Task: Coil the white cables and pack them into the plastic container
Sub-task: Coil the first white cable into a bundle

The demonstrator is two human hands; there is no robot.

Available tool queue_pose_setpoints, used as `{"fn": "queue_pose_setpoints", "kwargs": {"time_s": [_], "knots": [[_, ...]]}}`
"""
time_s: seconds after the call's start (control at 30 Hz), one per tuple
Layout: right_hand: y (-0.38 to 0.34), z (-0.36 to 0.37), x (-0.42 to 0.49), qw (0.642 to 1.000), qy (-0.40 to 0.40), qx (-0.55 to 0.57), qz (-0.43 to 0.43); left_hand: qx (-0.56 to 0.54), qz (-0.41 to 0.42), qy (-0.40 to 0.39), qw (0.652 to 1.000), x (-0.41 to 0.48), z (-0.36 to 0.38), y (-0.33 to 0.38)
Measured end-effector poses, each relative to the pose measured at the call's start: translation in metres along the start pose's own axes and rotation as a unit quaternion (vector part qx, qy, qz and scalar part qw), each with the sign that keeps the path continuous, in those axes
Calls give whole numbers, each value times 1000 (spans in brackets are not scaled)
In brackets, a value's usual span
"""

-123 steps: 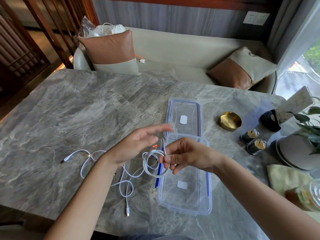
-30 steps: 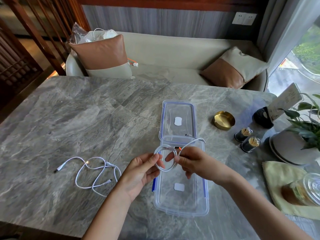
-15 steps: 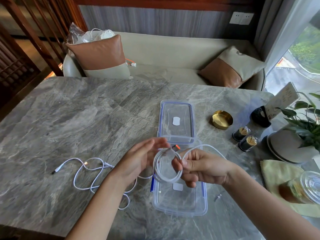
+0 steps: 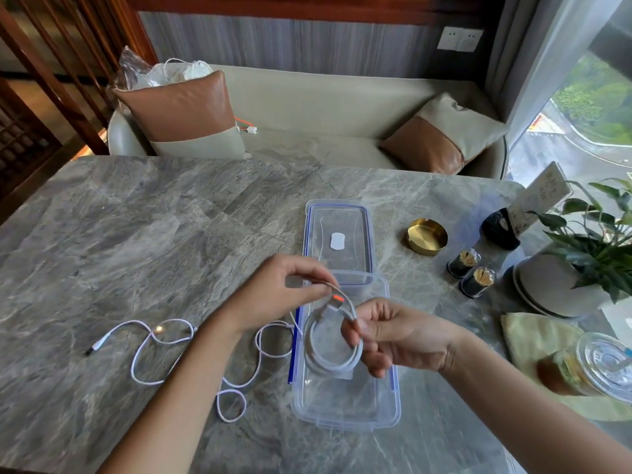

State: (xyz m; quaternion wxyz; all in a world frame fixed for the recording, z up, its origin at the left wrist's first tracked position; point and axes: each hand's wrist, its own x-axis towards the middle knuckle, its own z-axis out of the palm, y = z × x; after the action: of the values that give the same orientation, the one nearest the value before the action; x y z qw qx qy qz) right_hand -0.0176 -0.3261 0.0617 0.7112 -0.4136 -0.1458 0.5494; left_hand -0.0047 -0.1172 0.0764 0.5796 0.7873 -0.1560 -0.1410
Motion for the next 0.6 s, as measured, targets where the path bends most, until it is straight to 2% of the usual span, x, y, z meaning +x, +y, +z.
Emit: {"fn": "queue_pose_setpoints", "kwargs": {"time_s": [0.1,0.23,0.37,0.5,0.6], "knots": [[-5,-10,-2,999,38,-3,-33,10,-21,20,1000,-7,-11,-2],[-9,-19,0,995,79,-18,-64,-9,-91,43,995,-19,-14,-2],[-12,-23,-1,988,119,19,-99,-113,-139,71,981,-36,-3,0],[-11,-18,6,985,123,20,-122,-202,-150,76,965,-44,21,1],[-10,-13,14,982,130,-2,-134,-246,-159,127,948,-44,34,-2]]}}
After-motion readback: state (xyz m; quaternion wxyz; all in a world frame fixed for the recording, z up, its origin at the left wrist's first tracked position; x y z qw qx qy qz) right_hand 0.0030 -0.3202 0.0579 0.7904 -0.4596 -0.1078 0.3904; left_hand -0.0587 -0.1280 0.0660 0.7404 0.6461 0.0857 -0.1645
